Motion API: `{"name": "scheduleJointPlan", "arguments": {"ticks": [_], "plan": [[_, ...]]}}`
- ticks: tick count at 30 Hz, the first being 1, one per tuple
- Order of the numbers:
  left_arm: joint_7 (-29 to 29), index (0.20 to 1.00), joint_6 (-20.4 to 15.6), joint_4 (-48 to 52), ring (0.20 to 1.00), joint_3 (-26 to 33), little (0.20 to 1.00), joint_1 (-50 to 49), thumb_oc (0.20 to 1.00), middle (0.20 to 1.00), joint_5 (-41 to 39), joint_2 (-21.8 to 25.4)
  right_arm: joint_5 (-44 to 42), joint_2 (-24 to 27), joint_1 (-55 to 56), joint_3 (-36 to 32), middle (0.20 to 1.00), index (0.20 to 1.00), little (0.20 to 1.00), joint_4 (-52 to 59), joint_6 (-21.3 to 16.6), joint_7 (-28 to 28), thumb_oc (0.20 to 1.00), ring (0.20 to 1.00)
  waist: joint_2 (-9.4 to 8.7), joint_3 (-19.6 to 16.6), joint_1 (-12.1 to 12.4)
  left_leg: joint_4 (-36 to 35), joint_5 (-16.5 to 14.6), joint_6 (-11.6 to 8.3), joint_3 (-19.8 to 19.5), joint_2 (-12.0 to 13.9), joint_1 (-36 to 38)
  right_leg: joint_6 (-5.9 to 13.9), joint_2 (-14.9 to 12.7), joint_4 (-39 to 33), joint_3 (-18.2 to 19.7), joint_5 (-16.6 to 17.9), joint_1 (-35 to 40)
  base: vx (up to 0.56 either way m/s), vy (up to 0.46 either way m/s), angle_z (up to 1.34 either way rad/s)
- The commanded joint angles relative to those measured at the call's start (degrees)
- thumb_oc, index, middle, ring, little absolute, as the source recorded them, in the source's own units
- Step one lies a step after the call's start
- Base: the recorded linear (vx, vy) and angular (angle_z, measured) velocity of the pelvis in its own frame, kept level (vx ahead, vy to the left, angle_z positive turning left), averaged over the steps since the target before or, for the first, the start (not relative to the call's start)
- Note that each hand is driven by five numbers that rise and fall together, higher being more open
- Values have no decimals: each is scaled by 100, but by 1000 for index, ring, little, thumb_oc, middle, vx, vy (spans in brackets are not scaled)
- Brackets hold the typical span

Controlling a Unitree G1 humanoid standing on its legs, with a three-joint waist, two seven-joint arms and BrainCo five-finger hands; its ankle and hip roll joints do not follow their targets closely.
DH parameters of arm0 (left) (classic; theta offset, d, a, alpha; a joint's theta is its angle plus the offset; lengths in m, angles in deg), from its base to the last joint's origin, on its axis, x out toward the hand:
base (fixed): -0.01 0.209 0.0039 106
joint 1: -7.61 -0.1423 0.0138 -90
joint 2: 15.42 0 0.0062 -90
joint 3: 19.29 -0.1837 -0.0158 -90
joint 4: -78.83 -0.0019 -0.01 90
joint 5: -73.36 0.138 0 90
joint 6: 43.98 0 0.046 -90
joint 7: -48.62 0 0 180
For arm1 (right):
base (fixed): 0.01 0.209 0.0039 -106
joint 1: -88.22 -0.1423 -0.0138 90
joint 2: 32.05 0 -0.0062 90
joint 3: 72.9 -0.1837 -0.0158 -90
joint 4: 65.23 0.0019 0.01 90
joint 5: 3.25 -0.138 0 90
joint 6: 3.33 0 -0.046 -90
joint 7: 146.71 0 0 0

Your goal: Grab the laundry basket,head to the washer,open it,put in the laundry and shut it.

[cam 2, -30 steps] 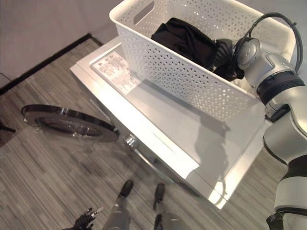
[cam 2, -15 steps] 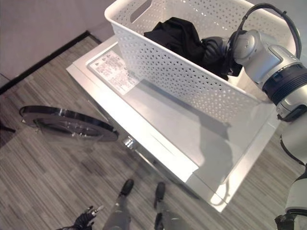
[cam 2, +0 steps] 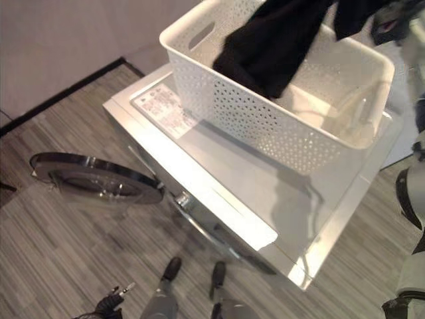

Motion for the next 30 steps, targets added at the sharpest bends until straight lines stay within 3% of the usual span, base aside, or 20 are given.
{"name": "scheduleJointPlan", "arguments": {"ticks": [1,4,11,24,26,29,30], "plan": [[-144,1000,-98,-349,1000,-175,1000,-51,1000,1000,177,294,-429,99,-809,228,200,200,200,-224,-773,-553,200,200,-309,-513,77,15,-552,363,377,75,1080,656,-502,657,387,-852,-190,43,77,-16],[-211,1000,-62,-456,1000,-97,1000,-110,1000,1000,319,280,-176,310,-934,119,200,200,200,-200,-886,-1053,200,200,-274,-690,16,17,-654,403,420,9,1238,695,-552,629,436,-826,-48,60,107,-14],[-299,1000,13,-646,1000,-36,1000,-275,1000,1000,439,141,-534,963,-1028,-488,200,200,200,-212,-1288,-1872,200,200,-272,-1035,-200,34,-1005,559,596,-187,1589,836,-689,564,632,-709,205,37,93,-11],[-379,1000,1,-759,1000,285,1000,-351,1000,1000,293,132,-689,1831,-1637,106,200,200,200,-370,-1276,-2150,200,200,-462,-1202,-529,198,-1247,673,1032,-336,1827,962,-720,576,1009,-507,217,-1,33,-21],[-373,1000,-10,-721,1000,439,1000,-371,1000,1000,174,73,-605,1965,-1108,-133,200,200,200,-58,-1269,-2111,200,200,-483,-1199,-630,253,-1330,711,1160,-347,1879,983,-688,615,1133,-492,209,-37,28,-42],[-410,1000,-37,-657,1000,631,1000,-373,1000,1000,127,-75,-173,1888,248,-990,200,200,200,930,-1316,-2163,200,200,-418,-1137,-792,381,-1484,808,1361,-411,1936,1003,-657,696,1343,-433,147,-47,35,-48],[-413,1000,-37,-654,1000,636,1000,-395,1000,1000,129,-15,-124,1878,542,-1272,200,200,200,1030,-1312,-2205,200,200,-477,-1152,-781,389,-1495,809,1379,-409,1943,1004,-649,700,1361,-432,148,-56,52,-40]]}}
